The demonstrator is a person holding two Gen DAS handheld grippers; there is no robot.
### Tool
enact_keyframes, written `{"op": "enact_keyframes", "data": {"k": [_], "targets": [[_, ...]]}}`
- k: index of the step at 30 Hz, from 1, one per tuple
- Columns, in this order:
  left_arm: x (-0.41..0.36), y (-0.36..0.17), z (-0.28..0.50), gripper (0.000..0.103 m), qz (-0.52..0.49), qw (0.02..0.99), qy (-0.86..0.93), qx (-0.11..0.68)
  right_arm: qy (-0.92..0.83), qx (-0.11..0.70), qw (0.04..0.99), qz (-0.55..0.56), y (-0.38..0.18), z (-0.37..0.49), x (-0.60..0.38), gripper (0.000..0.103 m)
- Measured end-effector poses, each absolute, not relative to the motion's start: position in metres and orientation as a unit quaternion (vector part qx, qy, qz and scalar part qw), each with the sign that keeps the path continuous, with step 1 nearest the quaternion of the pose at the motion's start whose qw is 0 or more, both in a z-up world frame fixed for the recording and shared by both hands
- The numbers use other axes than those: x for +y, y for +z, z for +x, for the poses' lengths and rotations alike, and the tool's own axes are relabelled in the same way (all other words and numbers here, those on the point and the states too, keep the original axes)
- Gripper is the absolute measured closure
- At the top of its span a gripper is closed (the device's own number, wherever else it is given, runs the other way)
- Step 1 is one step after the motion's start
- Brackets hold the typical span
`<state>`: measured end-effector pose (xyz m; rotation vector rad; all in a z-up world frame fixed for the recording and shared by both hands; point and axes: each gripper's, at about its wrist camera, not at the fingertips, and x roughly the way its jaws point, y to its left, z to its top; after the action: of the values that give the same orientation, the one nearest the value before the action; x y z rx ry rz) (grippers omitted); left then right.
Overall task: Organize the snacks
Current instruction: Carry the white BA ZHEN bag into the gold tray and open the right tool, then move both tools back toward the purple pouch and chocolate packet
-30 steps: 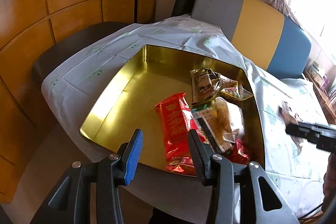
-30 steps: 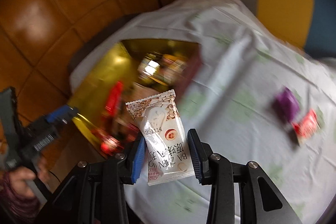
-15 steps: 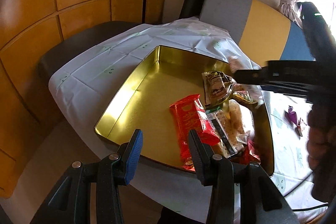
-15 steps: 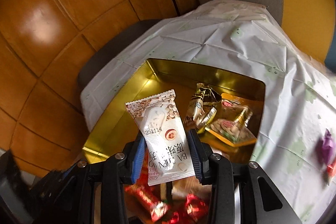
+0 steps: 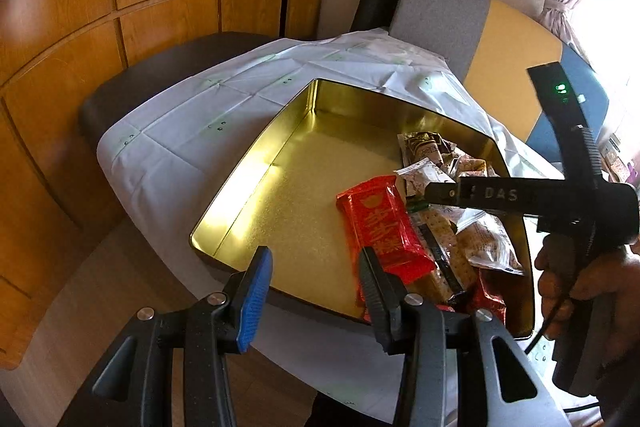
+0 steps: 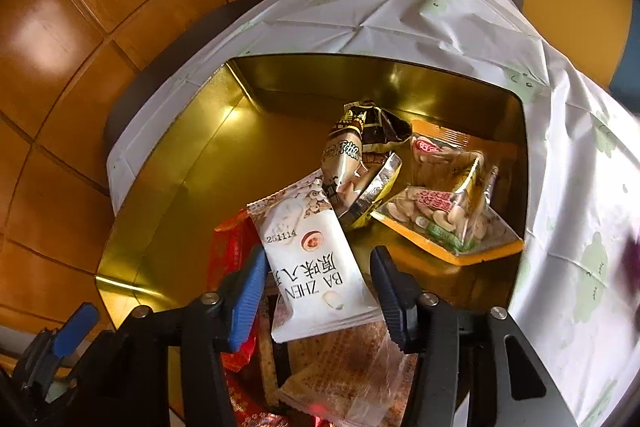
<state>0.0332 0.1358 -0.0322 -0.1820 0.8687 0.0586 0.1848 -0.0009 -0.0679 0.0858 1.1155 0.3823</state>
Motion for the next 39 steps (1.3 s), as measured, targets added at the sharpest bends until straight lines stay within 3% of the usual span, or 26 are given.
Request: {"op": "enact_keyframes", "data": {"k": [8, 10, 20, 39], "targets": [[0.132, -0.030, 0.031, 0.058, -0.084, 0.904, 0.026, 0.419, 0.193, 0.507, 0.840, 0.017, -0.060, 0.170, 0.003, 0.051], [0.132, -0.029, 0.030, 0.058, -0.083, 0.904, 0.027, 0.418, 0.194, 0.505, 0.841, 0.000, -0.062, 0.165, 0.007, 0.067], [0.129, -0.026, 0.028, 0.058, -0.079, 0.906, 0.025, 0.416, 0.201, 0.516, 0.832, -0.001, -0.075, 0.163, 0.020, 0.067], [0.120, -0.015, 0.021, 0.058, -0.072, 0.911, 0.014, 0.407, 0.195, 0.465, 0.863, 0.026, -0.035, 0.126, -0.015, 0.059]]}}
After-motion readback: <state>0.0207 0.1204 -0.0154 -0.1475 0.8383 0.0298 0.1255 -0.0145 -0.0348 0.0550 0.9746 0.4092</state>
